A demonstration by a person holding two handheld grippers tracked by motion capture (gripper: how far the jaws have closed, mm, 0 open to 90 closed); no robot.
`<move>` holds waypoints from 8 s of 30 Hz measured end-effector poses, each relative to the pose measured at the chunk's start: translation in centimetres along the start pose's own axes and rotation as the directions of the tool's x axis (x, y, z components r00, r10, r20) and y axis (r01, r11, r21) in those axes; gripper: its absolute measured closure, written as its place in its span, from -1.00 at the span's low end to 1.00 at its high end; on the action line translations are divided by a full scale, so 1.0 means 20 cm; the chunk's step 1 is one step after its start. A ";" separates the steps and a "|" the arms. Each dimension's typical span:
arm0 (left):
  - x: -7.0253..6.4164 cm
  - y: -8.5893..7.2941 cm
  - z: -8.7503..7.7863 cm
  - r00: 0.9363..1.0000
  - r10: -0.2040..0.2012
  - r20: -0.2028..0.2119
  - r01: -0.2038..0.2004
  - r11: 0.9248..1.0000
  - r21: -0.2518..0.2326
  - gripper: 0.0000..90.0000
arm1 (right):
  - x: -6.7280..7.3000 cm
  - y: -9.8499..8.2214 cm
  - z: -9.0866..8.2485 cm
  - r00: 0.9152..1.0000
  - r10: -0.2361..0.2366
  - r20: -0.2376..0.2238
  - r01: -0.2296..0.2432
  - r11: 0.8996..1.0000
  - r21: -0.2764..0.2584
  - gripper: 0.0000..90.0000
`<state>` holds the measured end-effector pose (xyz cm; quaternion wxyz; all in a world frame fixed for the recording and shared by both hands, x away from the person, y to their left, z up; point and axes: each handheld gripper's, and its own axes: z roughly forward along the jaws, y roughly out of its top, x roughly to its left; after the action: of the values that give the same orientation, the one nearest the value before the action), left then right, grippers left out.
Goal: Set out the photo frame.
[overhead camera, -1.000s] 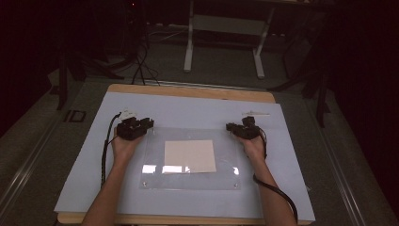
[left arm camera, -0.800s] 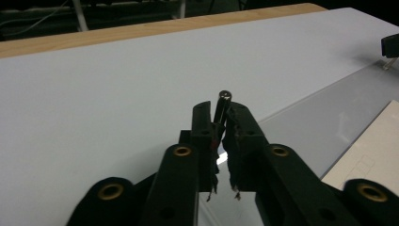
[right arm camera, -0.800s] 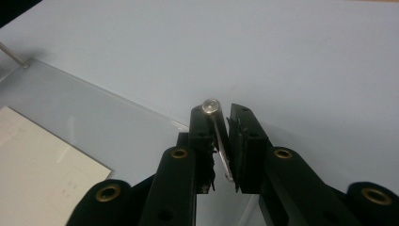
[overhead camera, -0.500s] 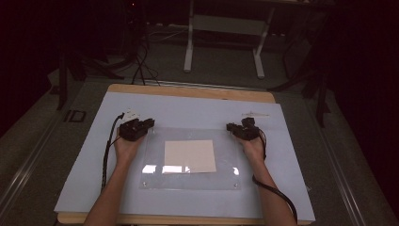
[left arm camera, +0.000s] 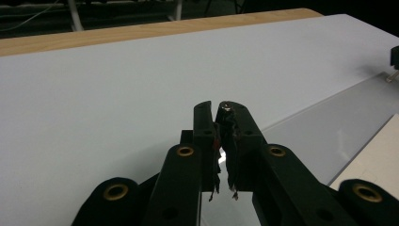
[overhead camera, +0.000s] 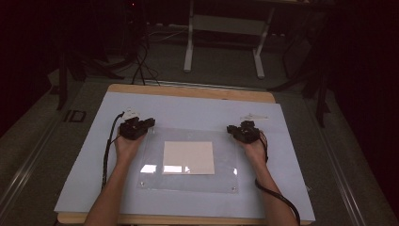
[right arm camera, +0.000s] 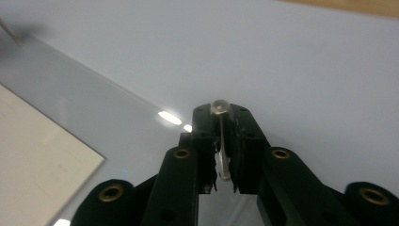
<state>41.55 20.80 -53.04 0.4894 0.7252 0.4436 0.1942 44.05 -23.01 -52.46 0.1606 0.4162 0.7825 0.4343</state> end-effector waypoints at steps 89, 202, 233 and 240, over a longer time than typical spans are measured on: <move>0.13 0.18 0.19 0.950 -0.311 -0.037 0.312 0.928 0.205 0.91 | 0.10 0.31 -0.24 0.997 0.023 -0.071 -0.019 0.998 0.053 1.00; 0.16 0.19 0.01 0.955 -0.294 0.038 0.287 0.949 0.129 0.66 | 0.76 0.14 -0.54 0.950 -0.259 -0.174 0.248 0.965 -0.080 1.00; 0.12 0.15 -0.23 0.988 -0.140 0.062 0.137 0.989 0.056 0.53 | 0.70 0.27 -0.51 0.962 -0.226 -0.153 0.215 0.973 -0.089 1.00; 0.12 0.14 -0.26 0.992 -0.110 0.066 0.107 0.993 0.045 0.43 | 0.67 0.31 -0.50 0.965 -0.216 -0.146 0.205 0.975 -0.090 1.00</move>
<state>40.43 25.21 -48.64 0.4991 0.7161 0.4695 0.1332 33.15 -16.15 -40.23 0.1597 0.2893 0.8159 0.4744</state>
